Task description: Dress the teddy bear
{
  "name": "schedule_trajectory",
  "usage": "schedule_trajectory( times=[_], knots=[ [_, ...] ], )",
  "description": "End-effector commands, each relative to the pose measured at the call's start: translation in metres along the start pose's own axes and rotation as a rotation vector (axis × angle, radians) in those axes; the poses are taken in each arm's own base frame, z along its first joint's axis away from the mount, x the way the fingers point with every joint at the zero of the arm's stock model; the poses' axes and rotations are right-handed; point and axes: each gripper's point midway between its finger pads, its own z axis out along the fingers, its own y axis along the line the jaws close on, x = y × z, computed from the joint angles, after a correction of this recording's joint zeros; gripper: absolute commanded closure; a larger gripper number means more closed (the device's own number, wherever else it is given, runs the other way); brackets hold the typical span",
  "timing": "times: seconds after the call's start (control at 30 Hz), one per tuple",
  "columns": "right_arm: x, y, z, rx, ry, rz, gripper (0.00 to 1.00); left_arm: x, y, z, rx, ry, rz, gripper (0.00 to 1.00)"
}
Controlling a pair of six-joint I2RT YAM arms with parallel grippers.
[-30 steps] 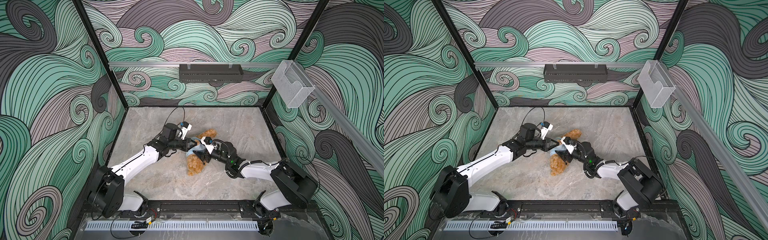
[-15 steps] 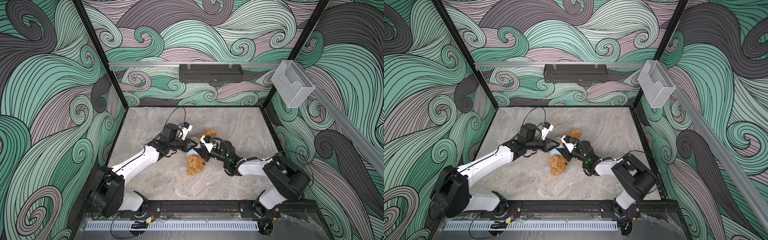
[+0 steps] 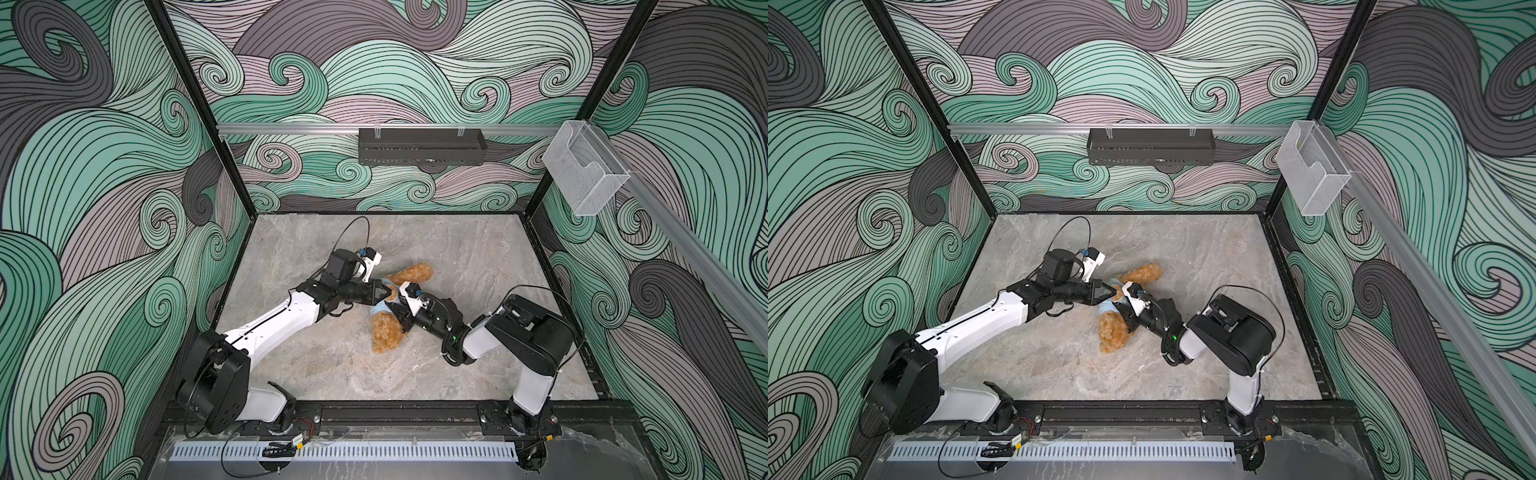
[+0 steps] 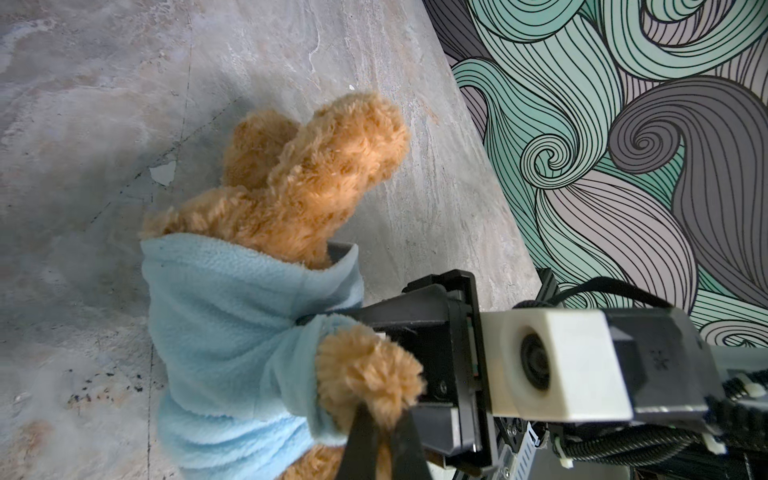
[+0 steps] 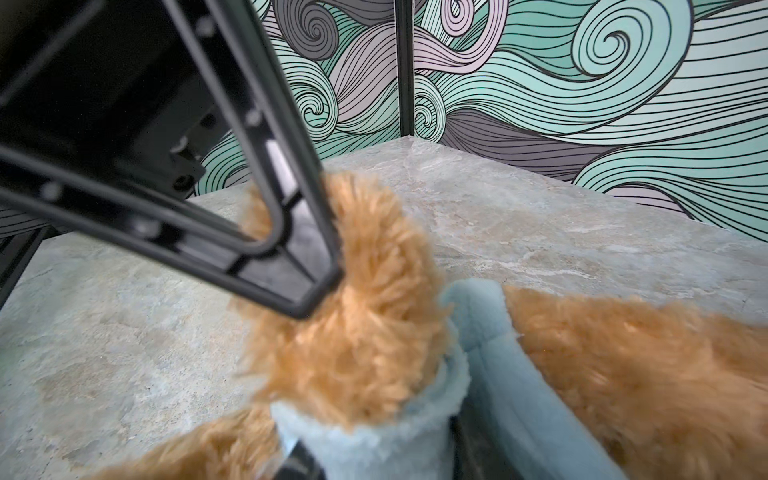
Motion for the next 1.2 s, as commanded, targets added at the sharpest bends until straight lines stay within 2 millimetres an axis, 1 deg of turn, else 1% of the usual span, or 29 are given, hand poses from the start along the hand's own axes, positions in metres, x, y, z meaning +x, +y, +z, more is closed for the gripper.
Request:
schedule_trajectory(
  times=[0.0,0.13,0.27,0.33,0.4,0.5,0.57,0.67,0.7,0.77,0.87,0.97,1.03,1.07,1.17],
  knots=[
    [0.105,-0.025,-0.031,0.150,0.363,0.054,0.62,-0.069,-0.055,-0.045,0.116,-0.234,0.134,1.00],
    [0.114,-0.028,-0.037,0.178,0.392,0.073,0.59,-0.073,-0.051,-0.053,0.111,-0.262,0.124,1.00],
    [0.119,-0.028,-0.044,0.190,0.408,0.089,0.53,-0.070,-0.044,-0.054,0.107,-0.277,0.097,1.00],
    [0.118,-0.027,-0.044,0.183,0.404,0.090,0.51,-0.068,-0.041,-0.053,0.100,-0.279,0.095,1.00],
    [0.110,-0.025,-0.042,0.170,0.381,0.086,0.47,-0.065,-0.036,-0.051,0.082,-0.266,0.098,1.00],
    [0.092,-0.023,-0.038,0.149,0.341,0.079,0.44,-0.055,-0.025,-0.041,0.057,-0.225,0.089,1.00],
    [0.075,-0.017,-0.033,0.111,0.319,0.069,0.39,-0.045,-0.017,-0.033,0.051,-0.193,0.084,1.00],
    [0.046,-0.008,-0.030,0.053,0.277,0.057,0.33,-0.034,-0.012,-0.023,0.061,-0.145,0.090,1.00],
    [0.037,-0.007,-0.030,0.044,0.265,0.054,0.31,-0.032,-0.012,-0.021,0.068,-0.132,0.103,1.00],
    [0.014,-0.005,-0.033,0.027,0.225,0.048,0.28,-0.026,-0.011,-0.015,0.080,-0.089,0.130,1.00],
    [-0.015,-0.007,-0.043,0.004,0.186,0.054,0.24,-0.021,-0.012,-0.010,0.097,-0.034,0.179,1.00],
    [-0.036,-0.012,-0.057,-0.014,0.172,0.069,0.22,-0.022,-0.019,-0.008,0.129,0.007,0.235,1.00],
    [-0.049,-0.018,-0.067,-0.016,0.159,0.085,0.21,-0.026,-0.030,-0.009,0.180,0.015,0.265,1.00],
    [-0.055,-0.025,-0.073,-0.001,0.157,0.102,0.21,-0.027,-0.032,-0.005,0.209,0.024,0.267,1.00],
    [-0.065,-0.052,-0.084,0.062,0.167,0.182,0.21,-0.033,-0.043,-0.006,0.261,0.015,0.289,1.00]
  ],
)
